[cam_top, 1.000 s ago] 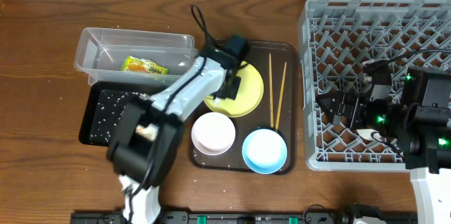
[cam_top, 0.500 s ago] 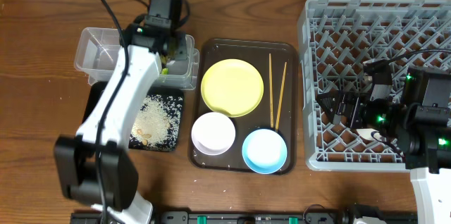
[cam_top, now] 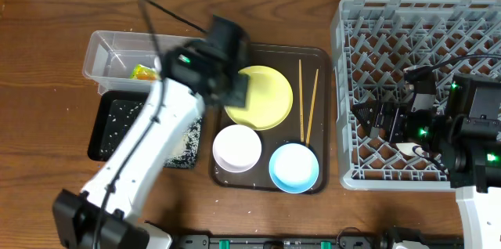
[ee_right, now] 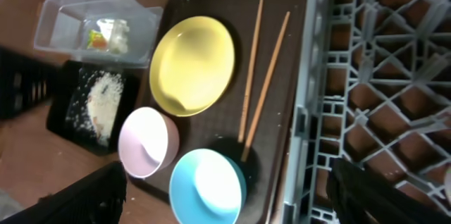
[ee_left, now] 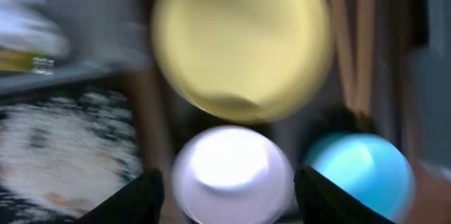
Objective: Sort waste into correct bins and load items into the dishwasher rack
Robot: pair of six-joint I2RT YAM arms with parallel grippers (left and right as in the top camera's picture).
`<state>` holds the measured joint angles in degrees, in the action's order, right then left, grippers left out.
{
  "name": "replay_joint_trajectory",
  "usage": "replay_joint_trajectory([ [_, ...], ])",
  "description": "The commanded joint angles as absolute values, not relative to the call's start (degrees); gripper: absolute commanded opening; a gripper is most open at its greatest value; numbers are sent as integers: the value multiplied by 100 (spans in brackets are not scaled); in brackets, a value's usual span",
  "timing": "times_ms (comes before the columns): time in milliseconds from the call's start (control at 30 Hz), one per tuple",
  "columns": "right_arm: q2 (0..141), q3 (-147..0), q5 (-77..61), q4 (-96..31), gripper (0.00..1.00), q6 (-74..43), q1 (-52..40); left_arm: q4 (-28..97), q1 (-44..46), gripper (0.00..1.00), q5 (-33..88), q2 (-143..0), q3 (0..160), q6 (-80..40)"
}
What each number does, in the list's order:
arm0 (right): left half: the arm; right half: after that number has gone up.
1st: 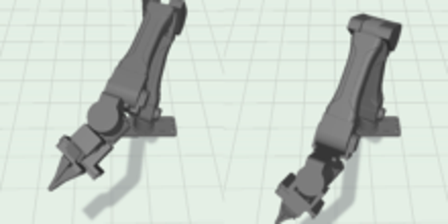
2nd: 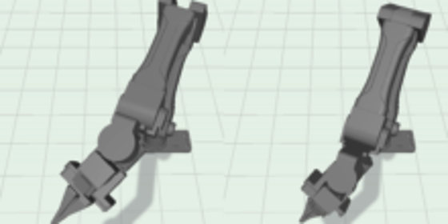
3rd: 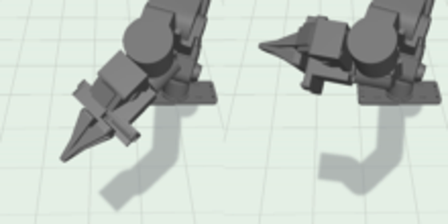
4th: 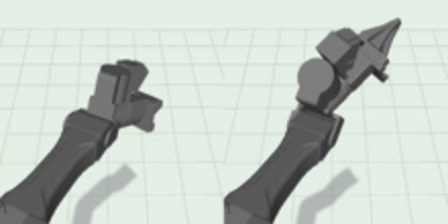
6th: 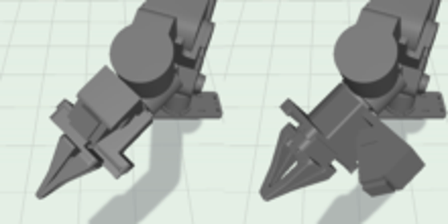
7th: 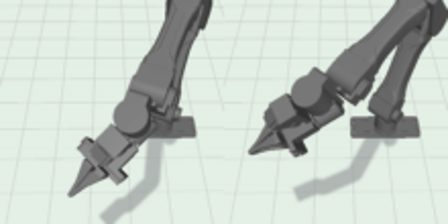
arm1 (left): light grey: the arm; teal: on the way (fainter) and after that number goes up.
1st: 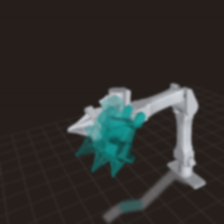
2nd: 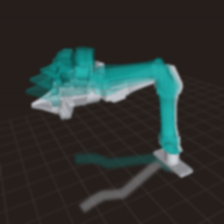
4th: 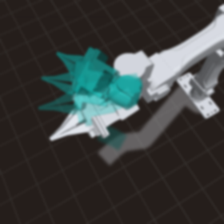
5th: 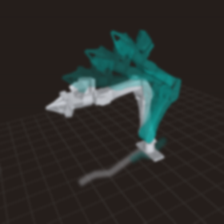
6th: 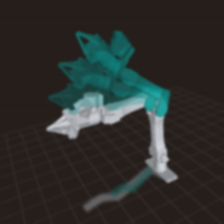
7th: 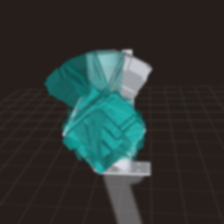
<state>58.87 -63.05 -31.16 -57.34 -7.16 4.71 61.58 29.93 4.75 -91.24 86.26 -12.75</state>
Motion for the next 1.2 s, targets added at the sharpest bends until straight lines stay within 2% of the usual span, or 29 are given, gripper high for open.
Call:
replay_joint_trajectory([
  [0,5885,-6396,-2867,-5721,90,-676,368,6121,3671,62,646,-9212,8307,-1905],
  [200,5885,-6396,-2871,-5721,90,-676,366,5398,4775,60,320,-9258,7636,-2571],
  [400,5885,-6396,-2873,-5725,91,-679,366,5019,5332,57,141,-9260,7279,-2858],
  [767,5885,-6396,-2873,-5747,93,-676,366,5037,5568,55,8,-9220,6875,-3186],
  [867,5883,-6396,-2871,-5778,99,-676,368,5369,5568,55,-499,-8967,7052,-3179],
  [933,5883,-6396,-2871,-5806,99,-676,368,5642,5568,56,-978,-8663,7190,-3179],
  [1033,5885,-6396,-2869,-5791,99,-676,368,5935,5535,61,-1656,-7905,7354,-3024],
  [1100,5885,-6396,-2873,-5699,99,-681,368,5929,5452,71,-1730,-7334,7371,-2668],
  [1167,5883,-6396,-2847,-5621,99,-679,368,5959,5328,77,-1726,-6831,7369,-2532],
])
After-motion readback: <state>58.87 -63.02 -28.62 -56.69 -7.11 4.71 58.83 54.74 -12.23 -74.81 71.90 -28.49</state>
